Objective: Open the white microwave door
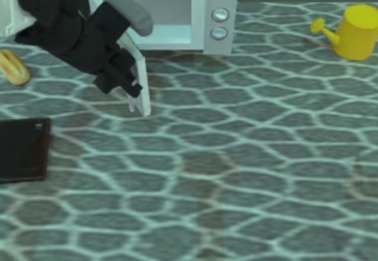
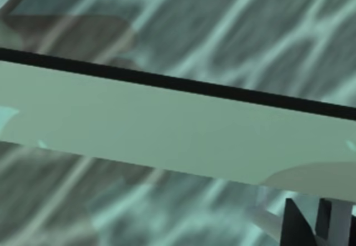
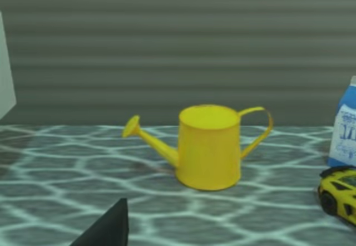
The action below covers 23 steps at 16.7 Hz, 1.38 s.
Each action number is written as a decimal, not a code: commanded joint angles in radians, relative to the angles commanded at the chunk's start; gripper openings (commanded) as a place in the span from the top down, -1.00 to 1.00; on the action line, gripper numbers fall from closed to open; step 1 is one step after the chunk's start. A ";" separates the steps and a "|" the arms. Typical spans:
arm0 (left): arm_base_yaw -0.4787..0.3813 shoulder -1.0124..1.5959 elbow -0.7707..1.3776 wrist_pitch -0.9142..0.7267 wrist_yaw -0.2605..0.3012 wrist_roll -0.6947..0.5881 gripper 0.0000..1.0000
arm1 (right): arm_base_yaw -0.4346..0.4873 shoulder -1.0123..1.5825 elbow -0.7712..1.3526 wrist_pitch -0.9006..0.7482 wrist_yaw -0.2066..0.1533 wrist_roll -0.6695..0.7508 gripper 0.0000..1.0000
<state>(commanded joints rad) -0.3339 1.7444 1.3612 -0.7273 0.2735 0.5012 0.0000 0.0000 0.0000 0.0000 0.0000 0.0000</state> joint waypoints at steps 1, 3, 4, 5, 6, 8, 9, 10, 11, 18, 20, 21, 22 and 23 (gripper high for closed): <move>0.000 0.000 0.000 0.000 0.000 0.000 1.00 | 0.000 0.000 0.000 0.000 0.000 0.000 -1.00; 0.000 0.000 0.000 0.000 0.000 0.000 1.00 | 0.000 0.000 0.000 0.000 0.000 0.000 -1.00; 0.000 0.000 0.000 0.000 0.000 0.000 1.00 | 0.000 0.000 0.000 0.000 0.000 0.000 -1.00; 0.000 0.000 0.000 0.000 0.000 0.000 1.00 | 0.000 0.000 0.000 0.000 0.000 0.000 -1.00; 0.000 0.000 0.000 0.000 0.000 0.000 1.00 | 0.000 0.000 0.000 0.000 0.000 0.000 -1.00; -0.003 0.002 -0.002 -0.001 0.004 -0.002 1.00 | 0.000 0.000 0.000 0.000 0.000 0.000 -1.00; -0.002 0.001 -0.002 -0.002 0.005 0.001 1.00 | 0.000 0.000 0.000 0.000 0.000 0.000 -1.00; 0.002 0.001 -0.001 -0.005 0.008 0.014 1.00 | 0.000 0.000 0.000 0.000 0.000 0.000 -1.00; 0.010 0.000 0.000 -0.011 0.014 0.033 1.00 | 0.000 0.000 0.000 0.000 0.000 0.000 -1.00; 0.078 -0.008 -0.002 -0.068 0.086 0.198 1.00 | 0.000 0.000 0.000 0.000 0.000 0.000 -1.00; 0.079 -0.008 -0.002 -0.069 0.088 0.201 1.00 | 0.000 0.000 0.000 0.000 0.000 0.000 -1.00; 0.079 -0.008 -0.002 -0.069 0.088 0.201 1.00 | 0.000 0.000 0.000 0.000 0.000 0.000 -1.00; 0.079 -0.008 -0.002 -0.069 0.088 0.201 1.00 | 0.000 0.000 0.000 0.000 0.000 0.000 -1.00; 0.079 -0.008 -0.002 -0.069 0.088 0.201 1.00 | 0.000 0.000 0.000 0.000 0.000 0.000 -1.00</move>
<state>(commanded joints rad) -0.2548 1.7364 1.3589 -0.7963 0.3616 0.7023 0.0000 0.0000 0.0000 0.0000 0.0000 0.0000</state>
